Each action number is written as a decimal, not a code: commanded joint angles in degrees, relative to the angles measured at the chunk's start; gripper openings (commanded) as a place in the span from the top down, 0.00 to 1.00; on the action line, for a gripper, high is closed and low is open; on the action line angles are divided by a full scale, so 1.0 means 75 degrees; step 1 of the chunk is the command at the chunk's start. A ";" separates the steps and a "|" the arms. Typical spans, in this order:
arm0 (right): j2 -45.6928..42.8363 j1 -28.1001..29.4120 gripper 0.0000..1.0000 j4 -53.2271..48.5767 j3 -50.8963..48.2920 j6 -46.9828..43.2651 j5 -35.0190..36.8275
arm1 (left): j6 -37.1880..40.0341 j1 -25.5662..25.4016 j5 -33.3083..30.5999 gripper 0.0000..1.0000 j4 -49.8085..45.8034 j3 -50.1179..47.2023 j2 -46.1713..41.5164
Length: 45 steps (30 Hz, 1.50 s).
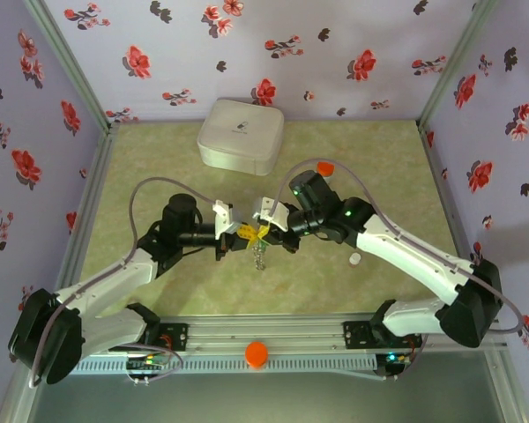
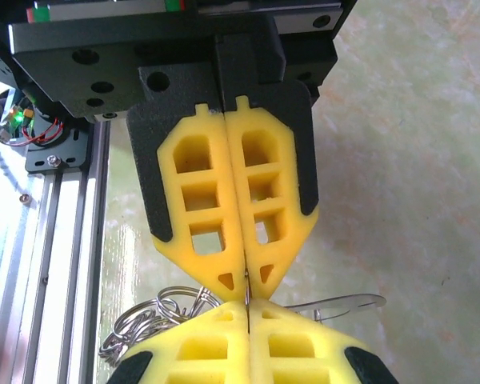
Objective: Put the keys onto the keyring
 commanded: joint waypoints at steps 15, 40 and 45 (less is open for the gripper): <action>-0.1514 -0.0448 0.65 0.2828 -0.1933 0.1934 -0.0895 | -0.1135 -0.0020 0.0487 1.00 0.4362 -0.0901 0.0125; -0.2081 -0.0457 0.64 0.1832 -0.1975 0.0838 0.0063 | -0.1025 -0.0062 0.0655 1.00 0.4191 -0.0936 0.0031; -0.2127 -0.0455 0.70 0.2718 -0.2133 0.1441 -0.0459 | -0.1063 -0.0065 0.0712 1.00 0.4134 -0.0976 0.0025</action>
